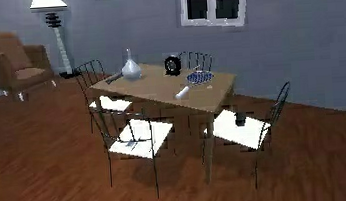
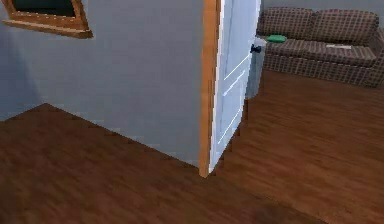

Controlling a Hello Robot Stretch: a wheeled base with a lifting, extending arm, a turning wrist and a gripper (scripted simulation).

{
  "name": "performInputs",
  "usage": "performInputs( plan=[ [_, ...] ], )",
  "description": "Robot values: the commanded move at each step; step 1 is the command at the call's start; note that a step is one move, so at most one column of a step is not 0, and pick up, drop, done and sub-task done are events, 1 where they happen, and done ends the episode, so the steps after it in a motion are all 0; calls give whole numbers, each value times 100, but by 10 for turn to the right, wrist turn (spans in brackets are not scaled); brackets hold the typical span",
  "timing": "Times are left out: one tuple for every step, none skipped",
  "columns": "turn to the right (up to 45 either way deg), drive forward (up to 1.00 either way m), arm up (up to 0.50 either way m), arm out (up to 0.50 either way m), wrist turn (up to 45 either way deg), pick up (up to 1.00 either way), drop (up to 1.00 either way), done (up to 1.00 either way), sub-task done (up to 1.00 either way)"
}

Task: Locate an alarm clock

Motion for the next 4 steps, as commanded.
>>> performInputs(
  plan=[
    [-450,0,0,0,0,0,0,0,0],
    [-30,0,0,0,0,0,0,0,0],
    [0,100,0,0,0,0,0,0,0],
    [-60,0,0,0,0,0,0,0,0]
  ],
)
